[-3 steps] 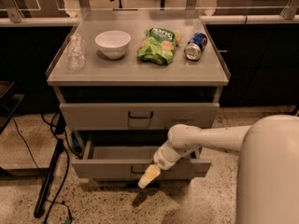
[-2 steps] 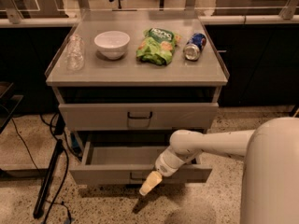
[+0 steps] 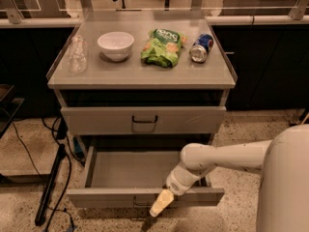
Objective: Open middle drawer
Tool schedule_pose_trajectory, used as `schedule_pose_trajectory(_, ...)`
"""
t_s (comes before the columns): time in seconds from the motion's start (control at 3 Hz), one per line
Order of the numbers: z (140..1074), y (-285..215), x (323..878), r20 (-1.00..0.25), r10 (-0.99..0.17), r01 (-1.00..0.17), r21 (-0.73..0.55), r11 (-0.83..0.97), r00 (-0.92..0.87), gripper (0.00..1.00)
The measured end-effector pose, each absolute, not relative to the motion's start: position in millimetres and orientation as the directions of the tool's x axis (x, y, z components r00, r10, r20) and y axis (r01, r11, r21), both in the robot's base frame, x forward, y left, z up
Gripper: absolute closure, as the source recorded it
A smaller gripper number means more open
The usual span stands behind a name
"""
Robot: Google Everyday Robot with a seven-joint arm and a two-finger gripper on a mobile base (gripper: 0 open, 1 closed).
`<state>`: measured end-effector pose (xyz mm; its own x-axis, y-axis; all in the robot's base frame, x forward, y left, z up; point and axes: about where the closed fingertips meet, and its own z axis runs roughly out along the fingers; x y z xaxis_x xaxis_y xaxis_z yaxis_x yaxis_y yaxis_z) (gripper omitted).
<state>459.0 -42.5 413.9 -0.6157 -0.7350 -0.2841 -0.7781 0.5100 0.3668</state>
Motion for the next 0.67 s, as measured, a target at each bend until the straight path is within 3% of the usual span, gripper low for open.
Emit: schedule_pose_trajectory(0.67,415.0,-51.5,429.5,-0.268,-0.753,-0.779,0.409,0.476,-0.601,0.00)
